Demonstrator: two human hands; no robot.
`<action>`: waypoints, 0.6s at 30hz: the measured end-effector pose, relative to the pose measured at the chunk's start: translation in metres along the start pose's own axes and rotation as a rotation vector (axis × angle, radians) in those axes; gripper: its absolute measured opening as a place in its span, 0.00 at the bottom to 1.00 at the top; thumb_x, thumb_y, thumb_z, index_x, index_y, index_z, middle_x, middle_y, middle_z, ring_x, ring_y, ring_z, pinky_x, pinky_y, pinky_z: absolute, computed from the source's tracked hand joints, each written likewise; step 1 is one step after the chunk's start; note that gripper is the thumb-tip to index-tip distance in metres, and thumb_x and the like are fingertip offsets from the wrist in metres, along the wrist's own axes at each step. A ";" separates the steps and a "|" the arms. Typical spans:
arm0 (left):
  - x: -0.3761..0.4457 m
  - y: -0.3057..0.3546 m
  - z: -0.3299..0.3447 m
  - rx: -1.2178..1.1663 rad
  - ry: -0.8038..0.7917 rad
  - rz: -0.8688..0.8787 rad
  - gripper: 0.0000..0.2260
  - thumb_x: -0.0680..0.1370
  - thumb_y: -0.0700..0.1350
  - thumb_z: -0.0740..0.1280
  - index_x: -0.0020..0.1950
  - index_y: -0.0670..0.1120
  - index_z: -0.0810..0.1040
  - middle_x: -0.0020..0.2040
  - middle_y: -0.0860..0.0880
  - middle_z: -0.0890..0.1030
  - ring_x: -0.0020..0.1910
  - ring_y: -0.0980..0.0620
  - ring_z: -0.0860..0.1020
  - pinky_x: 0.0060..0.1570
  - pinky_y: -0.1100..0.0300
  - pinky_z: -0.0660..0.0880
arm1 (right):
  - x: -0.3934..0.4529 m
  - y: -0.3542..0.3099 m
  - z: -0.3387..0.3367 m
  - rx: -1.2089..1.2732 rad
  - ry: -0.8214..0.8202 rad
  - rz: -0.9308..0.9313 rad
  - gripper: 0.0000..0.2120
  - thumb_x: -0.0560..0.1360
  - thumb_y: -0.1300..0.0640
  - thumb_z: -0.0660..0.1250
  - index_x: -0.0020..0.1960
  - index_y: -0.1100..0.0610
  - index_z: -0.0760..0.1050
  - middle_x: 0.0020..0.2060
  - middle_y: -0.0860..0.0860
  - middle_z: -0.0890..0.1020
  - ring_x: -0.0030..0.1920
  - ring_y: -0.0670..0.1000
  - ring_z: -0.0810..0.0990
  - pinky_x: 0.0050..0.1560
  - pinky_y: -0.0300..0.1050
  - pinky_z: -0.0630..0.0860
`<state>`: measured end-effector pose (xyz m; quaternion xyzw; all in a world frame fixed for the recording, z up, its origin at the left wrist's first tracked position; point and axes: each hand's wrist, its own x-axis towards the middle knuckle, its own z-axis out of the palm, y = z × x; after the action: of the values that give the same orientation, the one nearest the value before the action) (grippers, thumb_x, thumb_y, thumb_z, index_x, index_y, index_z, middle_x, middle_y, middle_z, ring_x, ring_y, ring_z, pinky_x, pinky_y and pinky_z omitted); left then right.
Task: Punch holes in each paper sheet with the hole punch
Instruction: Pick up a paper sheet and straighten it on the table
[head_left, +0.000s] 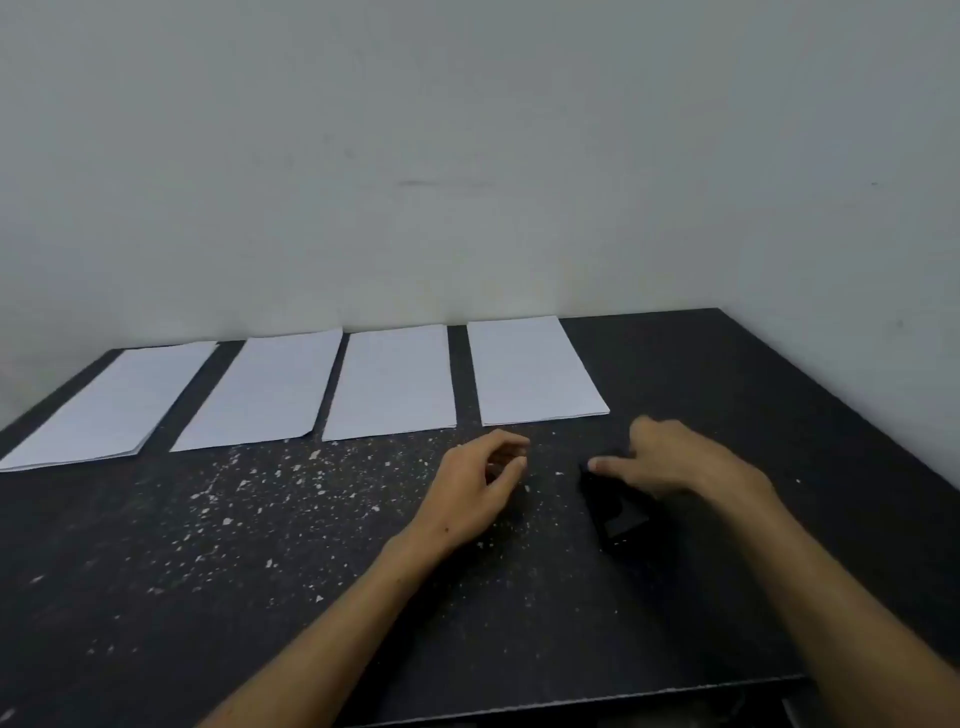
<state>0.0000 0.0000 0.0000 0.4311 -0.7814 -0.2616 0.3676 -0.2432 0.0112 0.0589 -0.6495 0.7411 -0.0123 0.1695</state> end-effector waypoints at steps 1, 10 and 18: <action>0.001 -0.002 0.005 -0.015 0.009 -0.008 0.11 0.82 0.46 0.68 0.64 0.50 0.81 0.55 0.57 0.84 0.56 0.64 0.80 0.59 0.64 0.78 | 0.000 0.003 0.001 0.002 -0.070 0.020 0.27 0.76 0.30 0.66 0.48 0.56 0.75 0.48 0.53 0.80 0.49 0.56 0.82 0.46 0.49 0.77; 0.004 -0.011 0.001 -0.123 0.102 -0.127 0.11 0.82 0.45 0.67 0.64 0.54 0.80 0.57 0.61 0.83 0.56 0.64 0.80 0.58 0.66 0.77 | 0.022 -0.032 0.012 0.104 -0.197 -0.267 0.11 0.75 0.44 0.74 0.45 0.49 0.76 0.42 0.47 0.80 0.44 0.48 0.80 0.44 0.48 0.77; 0.003 -0.029 -0.033 -0.109 0.056 -0.121 0.10 0.80 0.44 0.71 0.60 0.54 0.81 0.47 0.55 0.85 0.48 0.56 0.84 0.52 0.58 0.81 | 0.043 -0.093 0.031 0.286 -0.024 -0.501 0.18 0.67 0.43 0.81 0.46 0.51 0.76 0.44 0.46 0.80 0.46 0.50 0.77 0.45 0.47 0.75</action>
<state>0.0394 -0.0192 -0.0002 0.4639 -0.7279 -0.3135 0.3959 -0.1495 -0.0383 0.0419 -0.7819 0.5461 -0.1505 0.2601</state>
